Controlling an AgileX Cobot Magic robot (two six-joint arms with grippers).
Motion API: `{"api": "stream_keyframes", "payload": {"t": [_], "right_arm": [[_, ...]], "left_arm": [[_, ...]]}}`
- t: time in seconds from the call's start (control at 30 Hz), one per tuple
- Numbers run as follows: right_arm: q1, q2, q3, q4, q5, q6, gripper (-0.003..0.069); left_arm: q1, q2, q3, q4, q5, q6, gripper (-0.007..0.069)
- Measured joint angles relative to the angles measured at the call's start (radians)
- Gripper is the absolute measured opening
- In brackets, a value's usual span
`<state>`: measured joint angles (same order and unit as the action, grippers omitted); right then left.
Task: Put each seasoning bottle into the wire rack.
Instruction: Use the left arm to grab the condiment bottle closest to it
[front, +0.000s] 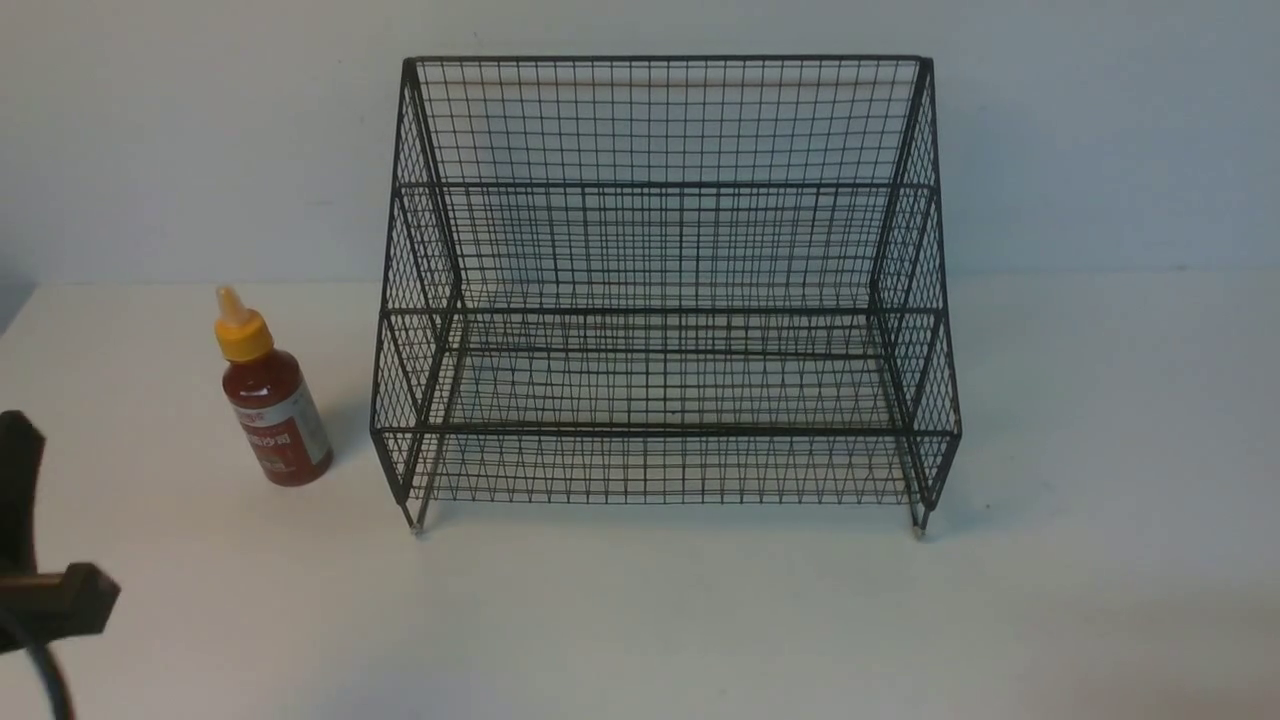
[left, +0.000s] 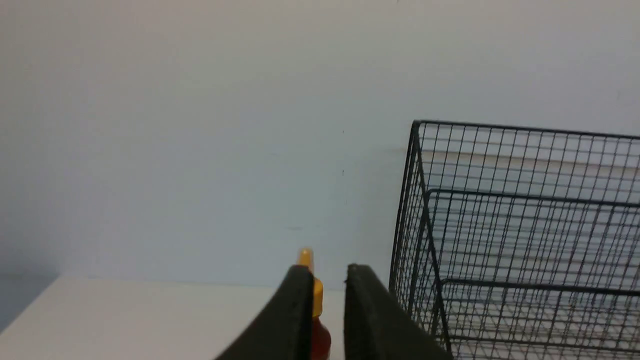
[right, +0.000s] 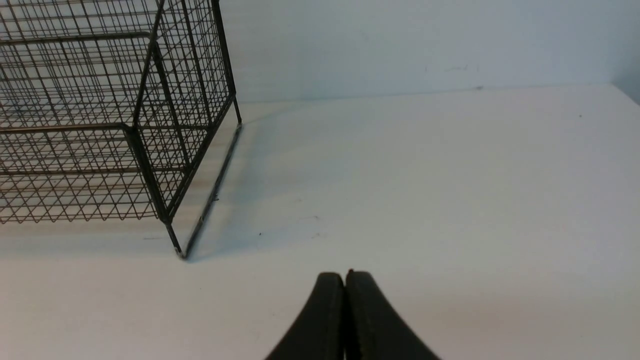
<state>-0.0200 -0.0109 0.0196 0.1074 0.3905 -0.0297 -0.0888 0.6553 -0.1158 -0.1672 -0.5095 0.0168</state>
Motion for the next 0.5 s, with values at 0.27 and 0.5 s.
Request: {"api": "stream_keyframes", "payload": {"t": [0.27, 0.5], "right_arm": [[0.0, 0.0, 0.0, 0.0, 0.0, 0.0, -0.0013], [0.0, 0.0, 0.0, 0.0, 0.0, 0.0, -0.0013]], "left_arm": [[0.0, 0.373, -0.147, 0.0, -0.118, -0.007, 0.0355], [0.0, 0.617, -0.276, 0.0, -0.168, -0.007, 0.0474]]}}
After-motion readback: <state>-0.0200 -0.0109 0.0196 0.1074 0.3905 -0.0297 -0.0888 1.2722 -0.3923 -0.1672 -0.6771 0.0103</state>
